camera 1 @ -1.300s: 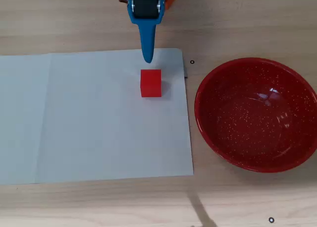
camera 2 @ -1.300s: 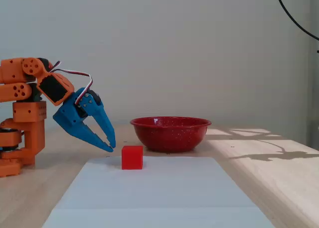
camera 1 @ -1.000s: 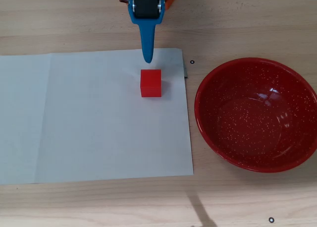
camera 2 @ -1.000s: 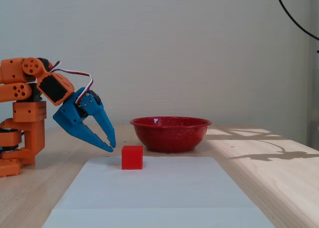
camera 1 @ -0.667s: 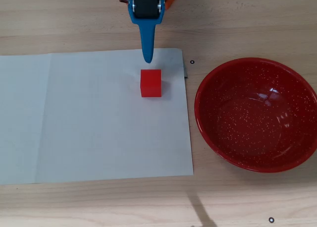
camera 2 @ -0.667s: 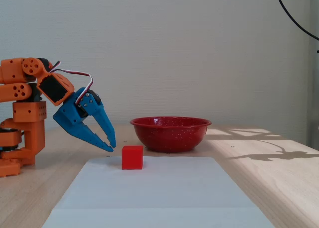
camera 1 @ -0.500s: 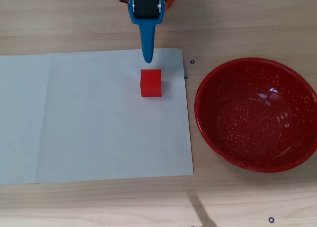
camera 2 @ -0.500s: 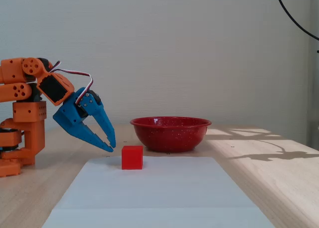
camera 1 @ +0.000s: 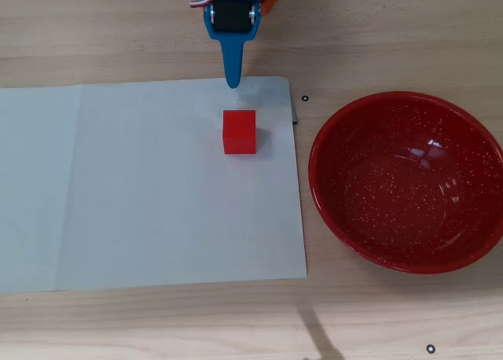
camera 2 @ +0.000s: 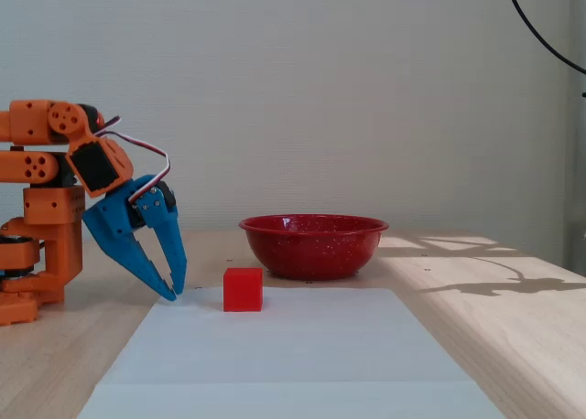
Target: Grasp the red cube and put it in the red bowl
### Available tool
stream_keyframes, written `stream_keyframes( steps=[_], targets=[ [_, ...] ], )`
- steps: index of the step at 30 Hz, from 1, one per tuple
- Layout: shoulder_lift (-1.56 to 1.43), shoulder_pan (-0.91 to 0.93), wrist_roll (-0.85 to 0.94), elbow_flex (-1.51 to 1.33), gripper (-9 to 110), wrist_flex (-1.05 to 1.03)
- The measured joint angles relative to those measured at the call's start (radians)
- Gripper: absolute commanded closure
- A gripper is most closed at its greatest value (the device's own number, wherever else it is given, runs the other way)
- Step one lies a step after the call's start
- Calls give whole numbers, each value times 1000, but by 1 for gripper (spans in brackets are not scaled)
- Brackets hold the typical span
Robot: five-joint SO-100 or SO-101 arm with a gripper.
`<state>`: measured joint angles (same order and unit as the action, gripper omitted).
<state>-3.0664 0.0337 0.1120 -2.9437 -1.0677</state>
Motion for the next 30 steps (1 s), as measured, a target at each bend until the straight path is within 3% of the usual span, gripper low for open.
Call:
stream_keyframes(
  steps=[17,30],
  targets=[
    [394,-23,-60,492,100,-331],
    [684,-26,-86,706,82,-368]
  ],
)
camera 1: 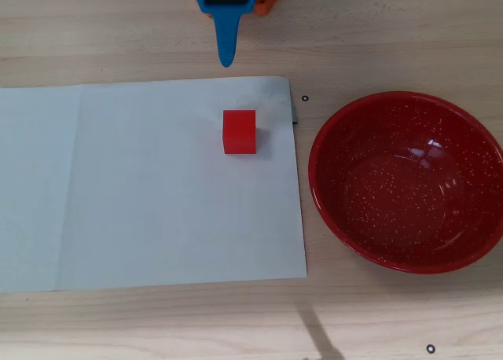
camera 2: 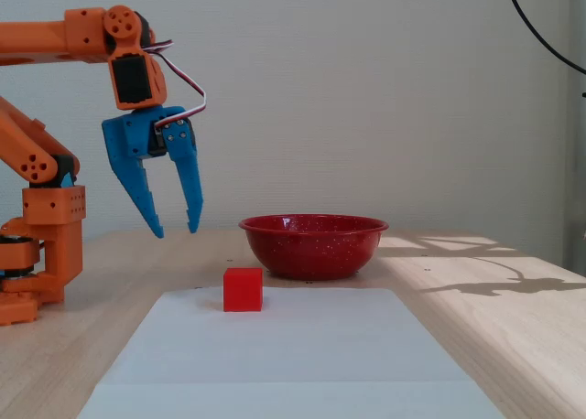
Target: Grasp the red cube and put it in the red bowl
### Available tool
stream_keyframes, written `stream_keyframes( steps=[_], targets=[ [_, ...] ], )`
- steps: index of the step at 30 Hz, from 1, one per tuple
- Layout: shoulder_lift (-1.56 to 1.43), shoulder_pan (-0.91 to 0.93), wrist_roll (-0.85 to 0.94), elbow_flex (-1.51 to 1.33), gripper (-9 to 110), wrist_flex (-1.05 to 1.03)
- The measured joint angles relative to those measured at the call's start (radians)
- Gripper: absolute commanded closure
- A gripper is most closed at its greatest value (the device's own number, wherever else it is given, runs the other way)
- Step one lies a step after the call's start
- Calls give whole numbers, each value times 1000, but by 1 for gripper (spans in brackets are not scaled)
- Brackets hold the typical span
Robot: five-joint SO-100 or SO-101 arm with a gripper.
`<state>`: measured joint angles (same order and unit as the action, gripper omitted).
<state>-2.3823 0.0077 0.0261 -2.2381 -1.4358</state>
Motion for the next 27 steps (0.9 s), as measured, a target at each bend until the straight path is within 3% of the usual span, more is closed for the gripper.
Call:
stream_keyframes(
  steps=[12,27],
  targets=[
    [215,-2,32,110,54,23],
    [411,-2,34,149,48,176]
  ],
)
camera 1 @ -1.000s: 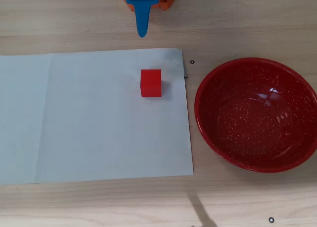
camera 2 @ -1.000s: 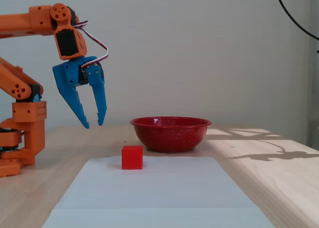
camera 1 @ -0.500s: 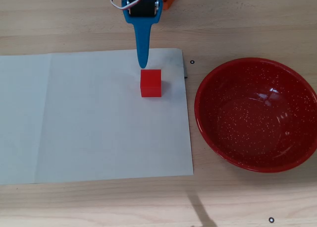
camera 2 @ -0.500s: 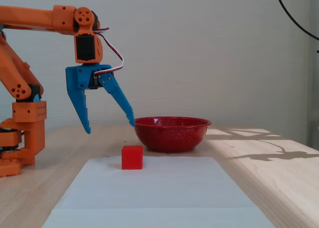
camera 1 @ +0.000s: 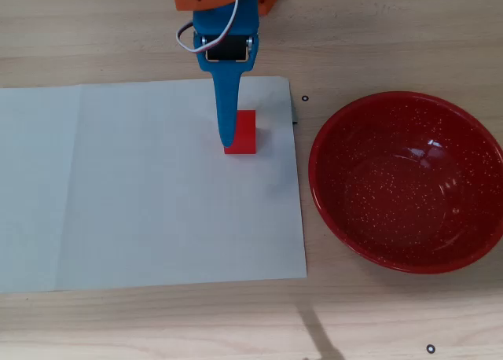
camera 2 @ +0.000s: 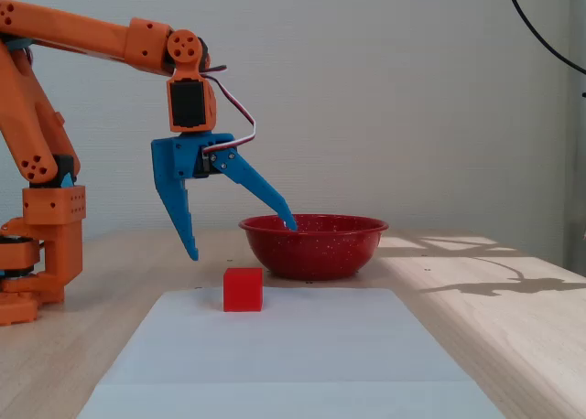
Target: Grasp the red cube and put it in the red bowl
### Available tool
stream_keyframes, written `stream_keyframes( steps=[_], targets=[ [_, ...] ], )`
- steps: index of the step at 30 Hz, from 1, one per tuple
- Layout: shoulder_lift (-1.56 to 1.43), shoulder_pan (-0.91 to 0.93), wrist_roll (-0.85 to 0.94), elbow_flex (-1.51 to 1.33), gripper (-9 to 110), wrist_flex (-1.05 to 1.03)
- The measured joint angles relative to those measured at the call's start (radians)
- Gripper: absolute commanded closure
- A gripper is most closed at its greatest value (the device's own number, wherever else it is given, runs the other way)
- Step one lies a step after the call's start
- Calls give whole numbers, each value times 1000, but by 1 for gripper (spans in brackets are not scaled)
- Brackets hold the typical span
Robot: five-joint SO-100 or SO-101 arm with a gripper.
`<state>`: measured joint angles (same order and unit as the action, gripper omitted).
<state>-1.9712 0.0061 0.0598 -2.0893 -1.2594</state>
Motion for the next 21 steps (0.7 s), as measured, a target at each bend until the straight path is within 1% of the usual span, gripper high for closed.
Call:
stream_keyframes(
  steps=[6,14,21],
  targets=[
    [66,0,0,8,48,67],
    [161,0,2,9,49,91],
    [233,0,17,23,50,158]
  ],
)
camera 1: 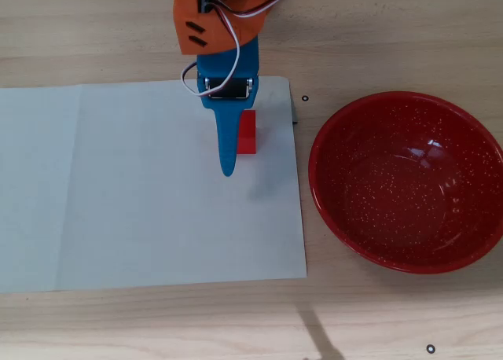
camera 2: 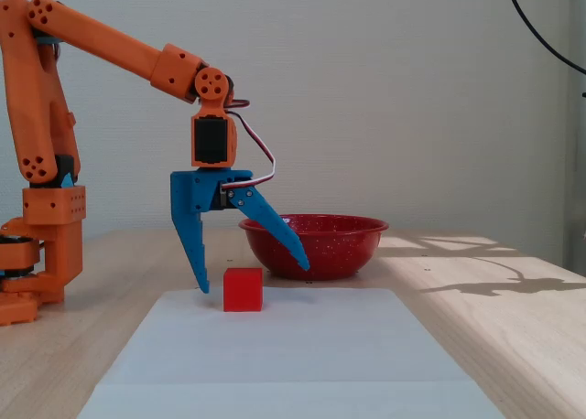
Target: Grasp the red cube and put it in the red bowl
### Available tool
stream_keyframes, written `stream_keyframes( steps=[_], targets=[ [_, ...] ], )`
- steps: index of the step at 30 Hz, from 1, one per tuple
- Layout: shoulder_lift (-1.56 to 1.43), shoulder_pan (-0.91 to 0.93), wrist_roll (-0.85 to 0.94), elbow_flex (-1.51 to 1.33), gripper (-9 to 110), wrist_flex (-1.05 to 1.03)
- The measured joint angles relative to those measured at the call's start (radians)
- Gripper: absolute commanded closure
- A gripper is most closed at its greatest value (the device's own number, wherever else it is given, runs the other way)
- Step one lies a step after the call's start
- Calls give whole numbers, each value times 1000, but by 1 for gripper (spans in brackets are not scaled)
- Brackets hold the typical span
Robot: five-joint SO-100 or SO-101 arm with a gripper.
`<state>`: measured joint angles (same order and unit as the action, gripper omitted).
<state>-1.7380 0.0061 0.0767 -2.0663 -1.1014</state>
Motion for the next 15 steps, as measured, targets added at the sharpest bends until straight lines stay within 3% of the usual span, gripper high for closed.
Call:
stream_keyframes(
  steps=[15],
  targets=[
    [95,61,3,18,52,74]
  ],
)
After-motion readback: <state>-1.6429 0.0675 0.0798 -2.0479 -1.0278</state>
